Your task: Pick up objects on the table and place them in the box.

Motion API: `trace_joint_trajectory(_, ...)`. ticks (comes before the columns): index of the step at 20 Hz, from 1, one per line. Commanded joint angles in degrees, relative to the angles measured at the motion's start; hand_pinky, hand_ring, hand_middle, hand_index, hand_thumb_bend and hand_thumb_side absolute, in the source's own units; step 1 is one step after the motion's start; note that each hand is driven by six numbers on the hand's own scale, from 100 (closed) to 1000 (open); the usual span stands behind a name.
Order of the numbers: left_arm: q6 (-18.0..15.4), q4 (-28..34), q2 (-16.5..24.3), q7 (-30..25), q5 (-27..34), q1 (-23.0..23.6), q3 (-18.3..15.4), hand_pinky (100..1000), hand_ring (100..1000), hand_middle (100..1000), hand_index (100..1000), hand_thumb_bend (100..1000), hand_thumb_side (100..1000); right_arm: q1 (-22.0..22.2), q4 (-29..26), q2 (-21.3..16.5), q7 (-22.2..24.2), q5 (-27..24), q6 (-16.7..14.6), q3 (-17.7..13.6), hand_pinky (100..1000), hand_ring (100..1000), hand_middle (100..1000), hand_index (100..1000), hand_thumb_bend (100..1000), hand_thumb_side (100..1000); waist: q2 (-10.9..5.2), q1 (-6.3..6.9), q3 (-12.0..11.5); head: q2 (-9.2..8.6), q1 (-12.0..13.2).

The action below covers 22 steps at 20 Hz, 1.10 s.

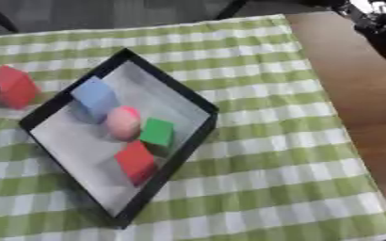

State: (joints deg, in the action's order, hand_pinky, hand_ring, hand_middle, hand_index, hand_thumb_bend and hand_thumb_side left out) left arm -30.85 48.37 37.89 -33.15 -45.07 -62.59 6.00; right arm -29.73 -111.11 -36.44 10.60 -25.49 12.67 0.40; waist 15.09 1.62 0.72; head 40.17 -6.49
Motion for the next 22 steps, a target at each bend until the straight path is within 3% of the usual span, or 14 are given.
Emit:
trace_joint_trajectory(1, -4.85, 0.37, 2.57, -6.44, 0.19, -1.41, -0.64, 949, 898, 807, 846, 764, 100, -0.72, -0.34, -2.08, -0.03, 0.27, -0.11, -0.40, 885, 710, 605, 758, 239, 290, 0.01, 0.50, -0.01, -0.61, 0.31)
trace_joint_trajectory(7, -4.33, 0.19, 3.52, -10.49, 2.52, -1.22, 0.09, 943, 889, 802, 839, 711, 100, -0.94, -0.24, -2.09, 0.31, 0.49, 0.04, -0.12, 885, 706, 602, 757, 241, 294, 0.52, 0.50, -0.07, -0.98, 1.19)
trace_joint_trajectory(11, -3.76, 0.49, 3.89, -11.97, 2.23, -0.65, 0.44, 935, 888, 802, 841, 724, 100, -1.00, -0.10, -2.06, 0.43, 0.66, 0.04, -0.15, 885, 706, 602, 757, 240, 295, 0.76, 0.48, 0.01, -1.38, 3.45)
trace_joint_trajectory(14, -4.25, 0.35, 4.17, -11.22, 1.00, -0.30, 0.81, 932, 889, 802, 841, 736, 100, -1.09, -0.08, -2.01, 0.49, 0.62, -0.03, -0.15, 885, 706, 602, 758, 238, 296, 0.72, 0.44, 0.13, -2.01, 5.14)
trace_joint_trajectory(22, -5.89, -1.58, 4.01, -7.62, -3.34, 0.13, 0.82, 926, 888, 801, 828, 717, 100, -1.21, 0.00, -1.89, 0.62, 0.61, -0.12, -0.12, 886, 706, 602, 758, 238, 298, 0.98, 0.21, 0.49, -2.69, 6.04)
